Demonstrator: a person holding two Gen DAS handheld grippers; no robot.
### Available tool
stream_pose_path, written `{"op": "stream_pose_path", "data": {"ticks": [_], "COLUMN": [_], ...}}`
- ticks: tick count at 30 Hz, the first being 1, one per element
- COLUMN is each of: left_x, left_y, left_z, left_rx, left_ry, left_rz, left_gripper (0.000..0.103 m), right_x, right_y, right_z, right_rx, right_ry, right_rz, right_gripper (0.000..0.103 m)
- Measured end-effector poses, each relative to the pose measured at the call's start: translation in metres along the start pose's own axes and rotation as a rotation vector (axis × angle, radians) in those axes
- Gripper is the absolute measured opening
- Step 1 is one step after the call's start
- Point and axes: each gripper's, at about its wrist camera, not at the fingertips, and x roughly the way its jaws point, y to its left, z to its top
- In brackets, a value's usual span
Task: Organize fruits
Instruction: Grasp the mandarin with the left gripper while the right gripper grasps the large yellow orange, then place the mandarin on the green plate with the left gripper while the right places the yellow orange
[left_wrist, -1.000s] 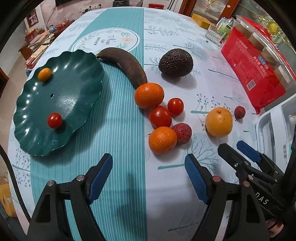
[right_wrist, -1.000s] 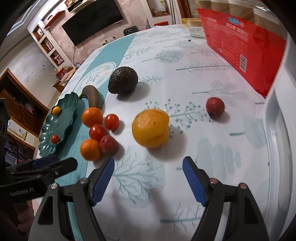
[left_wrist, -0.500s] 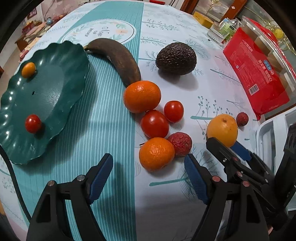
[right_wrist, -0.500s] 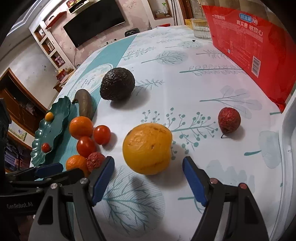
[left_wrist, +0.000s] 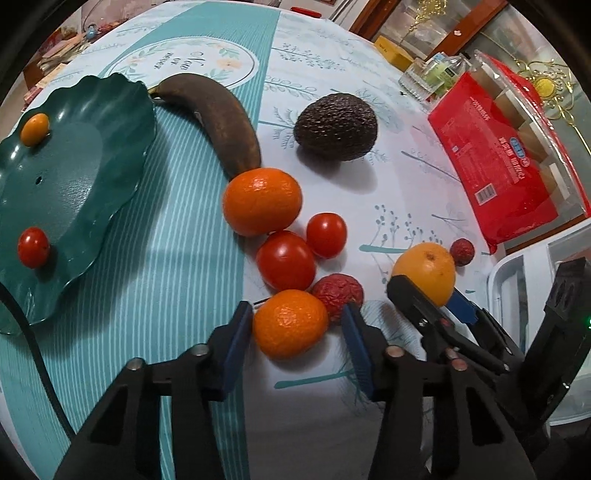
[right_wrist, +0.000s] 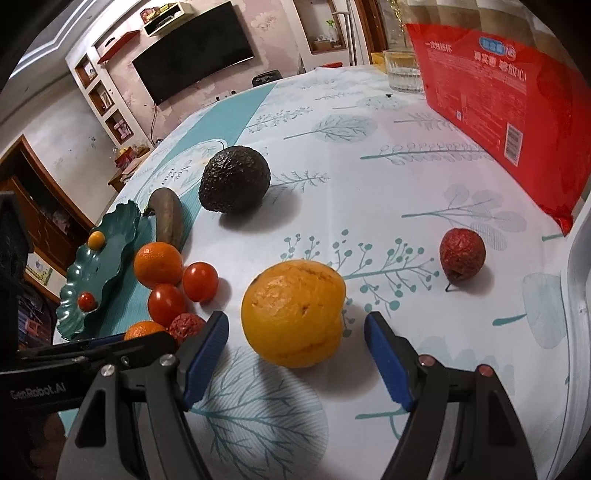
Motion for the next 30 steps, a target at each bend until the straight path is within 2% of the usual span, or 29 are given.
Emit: {"op": "stream_pose_path", "data": {"ticks": [3, 5, 9, 16, 30], "left_x": [-0.001, -0.002, -0.003, -0.015, -0.063], "left_y": [0.000, 0.002, 0.005, 0.014, 0.050], "left_z": [-0.001, -0.001, -0.001, -0.002, -0.015], "left_rx": [-0.003, -0.011, -0.022, -0.048, -0.149], "left_ry": [-0.004, -0.004, -0.006, -0.034, -0.118], "left_rz": [-0.005, -0.005, -0.006, -0.015, -0.034], "left_gripper": [0.042, 0.038, 0.038, 0.038, 0.038], "right_x": [0.000, 0.000, -0.002, -0.005, -0.021], "right_y": [0.002, 0.003, 0.003, 0.006, 0.023], "right_z": [0.000, 0.000, 0.001, 0.000, -0.018], "right_rx": [-0.015, -0.020, -0.026, -0.018, 0.009], "right_ry": [-0.011, -0.008, -0.014, 0.009, 0.109], "right_rz": [-0.013, -0.022, -0.017, -0.033, -0.035], "right_gripper": [0.072, 0.063, 0.052, 0.050, 0.049]}}
